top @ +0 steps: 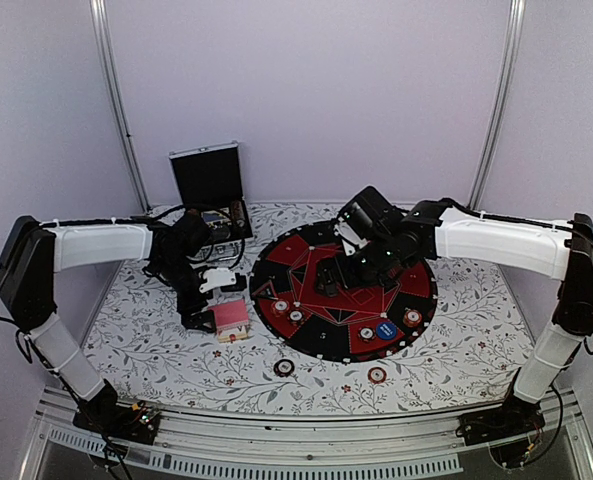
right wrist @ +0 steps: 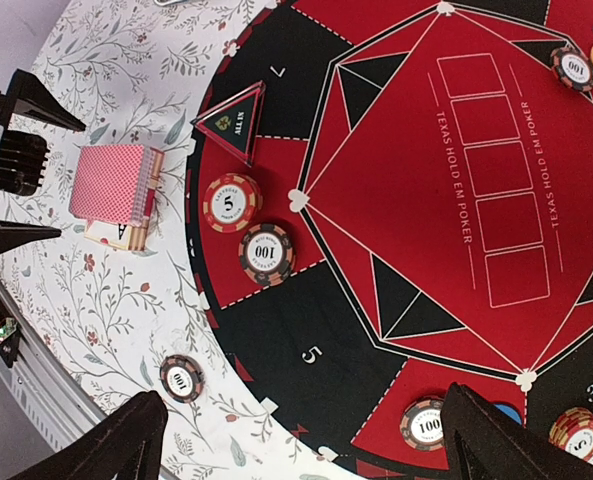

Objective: Distribute texas hold em gaming equipment

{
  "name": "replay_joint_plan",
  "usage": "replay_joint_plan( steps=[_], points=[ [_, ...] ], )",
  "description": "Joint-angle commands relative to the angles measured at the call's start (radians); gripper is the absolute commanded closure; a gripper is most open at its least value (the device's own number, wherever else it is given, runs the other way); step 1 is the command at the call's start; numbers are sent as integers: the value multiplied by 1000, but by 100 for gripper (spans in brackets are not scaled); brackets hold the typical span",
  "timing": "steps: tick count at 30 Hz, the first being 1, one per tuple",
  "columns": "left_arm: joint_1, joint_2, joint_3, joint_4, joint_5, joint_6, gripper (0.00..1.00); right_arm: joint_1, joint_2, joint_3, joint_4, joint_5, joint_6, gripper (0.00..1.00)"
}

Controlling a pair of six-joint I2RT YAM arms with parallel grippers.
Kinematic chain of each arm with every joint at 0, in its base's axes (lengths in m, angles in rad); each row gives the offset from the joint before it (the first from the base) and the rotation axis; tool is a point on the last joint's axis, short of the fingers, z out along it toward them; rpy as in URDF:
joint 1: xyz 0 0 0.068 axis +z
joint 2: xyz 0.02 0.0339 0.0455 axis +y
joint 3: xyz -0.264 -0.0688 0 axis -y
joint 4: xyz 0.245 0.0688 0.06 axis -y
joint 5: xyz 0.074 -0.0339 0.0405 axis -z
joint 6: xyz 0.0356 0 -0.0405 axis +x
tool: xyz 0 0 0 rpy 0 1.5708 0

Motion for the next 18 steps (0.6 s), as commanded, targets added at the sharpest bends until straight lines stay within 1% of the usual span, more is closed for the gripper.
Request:
replay_joint_plan(
  steps=[1, 7, 18],
  points=[
    [-16, -11, -26, 7, 21, 73, 0, -8, -43, -19, 12, -8, 13, 1],
    [-16, 6, -27, 24, 22, 94, 0, -8, -49, -23, 10, -6, 13, 1],
    [-16, 62, -22, 37, -36, 122, 0, -7, -57, -29, 12, -8, 15, 1]
  ],
)
